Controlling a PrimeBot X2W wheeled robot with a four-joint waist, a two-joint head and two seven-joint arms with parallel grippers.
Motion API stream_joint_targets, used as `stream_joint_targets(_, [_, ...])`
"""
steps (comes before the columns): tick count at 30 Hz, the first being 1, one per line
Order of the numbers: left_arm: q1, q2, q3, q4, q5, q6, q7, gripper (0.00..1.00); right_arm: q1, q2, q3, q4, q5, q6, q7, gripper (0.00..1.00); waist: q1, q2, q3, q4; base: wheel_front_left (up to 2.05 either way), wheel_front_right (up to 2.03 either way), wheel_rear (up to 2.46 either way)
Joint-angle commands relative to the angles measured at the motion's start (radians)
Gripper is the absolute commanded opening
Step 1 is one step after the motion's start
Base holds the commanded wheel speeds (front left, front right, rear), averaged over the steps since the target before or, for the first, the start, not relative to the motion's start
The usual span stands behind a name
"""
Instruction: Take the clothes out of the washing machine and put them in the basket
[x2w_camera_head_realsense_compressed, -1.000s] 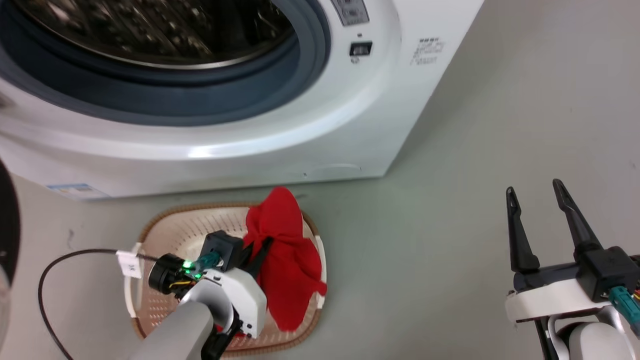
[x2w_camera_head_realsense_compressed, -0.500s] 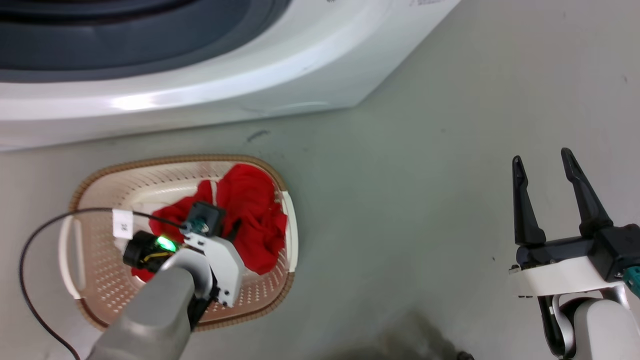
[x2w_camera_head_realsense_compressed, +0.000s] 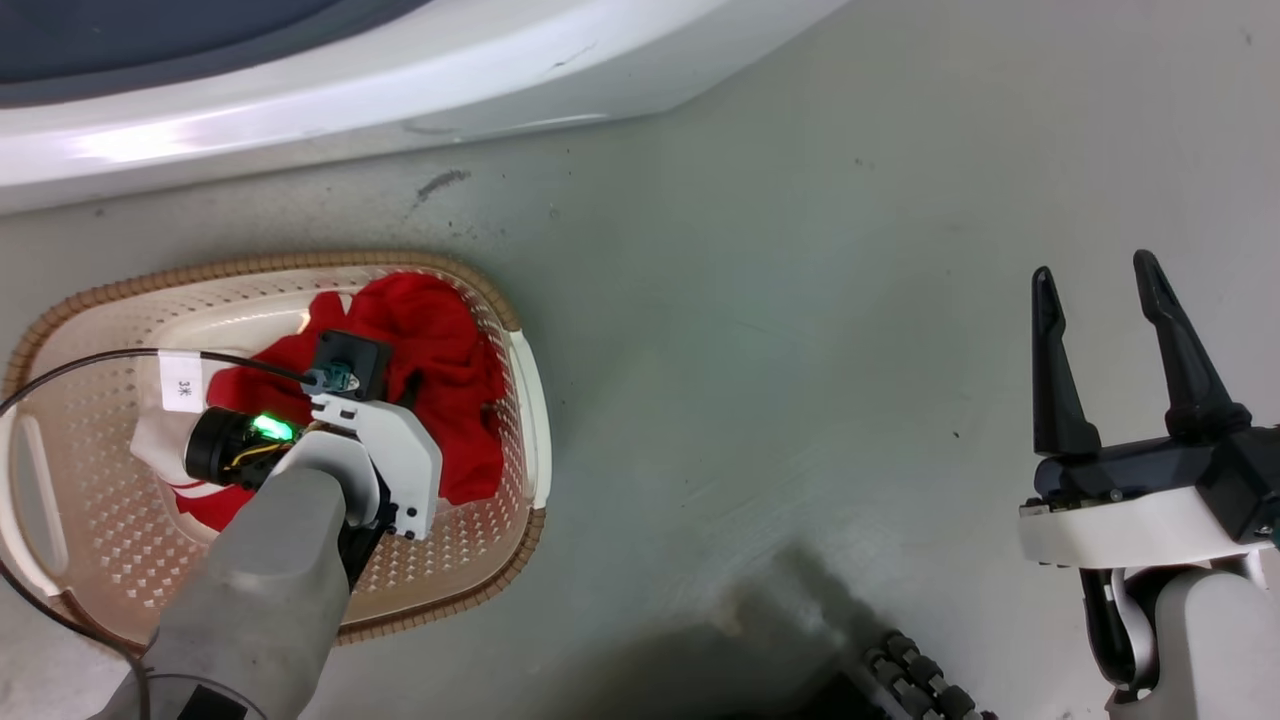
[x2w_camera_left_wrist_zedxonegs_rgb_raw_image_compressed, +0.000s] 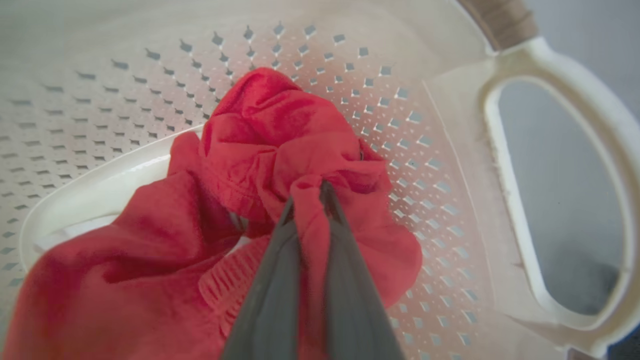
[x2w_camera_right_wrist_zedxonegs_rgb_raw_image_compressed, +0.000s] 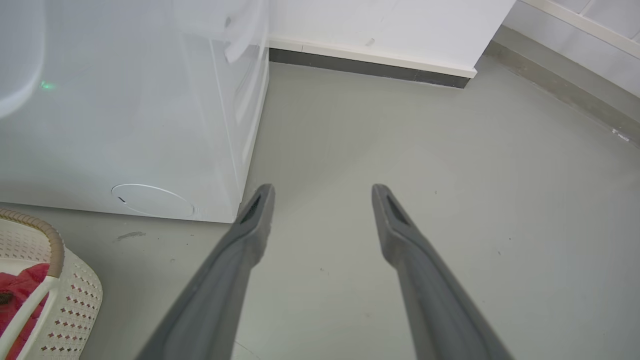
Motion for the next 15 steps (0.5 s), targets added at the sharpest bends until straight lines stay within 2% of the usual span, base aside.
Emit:
stream_joint_targets(1, [-0.01,-0.002,0.0,0.005,-0.001,0.0,-0.004,0.0,-0.008,0.001,-0.002,-0.005,0.005,-0.001,-0.002,1.0,-0.0002,0.0,0.007,-0.001,0.0,0.0,0.0])
stream_joint_targets(2, [-0.014,-0.005,-0.001,0.01,-0.002,0.001,-0.007,0.04,-0.008,0.001,-0.002,-0.006,0.004,-0.001,-0.002,1.0,-0.0002,0.0,0.009,0.001,0.0,0.0,0.0])
stream_joint_targets(3, [-0.019,-0.008,-0.006,0.016,0.006,0.012,-0.013,0.56,-0.009,0.001,-0.003,-0.005,0.002,-0.001,-0.002,1.0,-0.0002,0.0,0.011,0.004,0.0,0.0,0.0])
stream_joint_targets(4, [-0.021,-0.012,-0.011,0.02,0.01,0.017,-0.014,1.0,-0.01,0.001,-0.002,-0.002,-0.001,-0.001,-0.002,1.0,-0.0002,0.0,0.01,0.007,0.0,0.0,0.0])
stream_joint_targets(10, [-0.009,-0.044,-0.019,0.027,0.013,0.017,-0.04,1.0,-0.021,0.001,-0.012,0.007,-0.023,-0.001,-0.002,1.0,-0.0002,0.0,-0.037,0.048,0.0,0.0,0.0])
stream_joint_targets(15, [0.028,-0.073,-0.011,-0.015,-0.009,-0.001,-0.052,1.0,-0.013,0.001,-0.027,0.027,-0.055,-0.001,-0.002,1.0,-0.0002,0.0,-0.132,0.099,0.0,0.0,0.0])
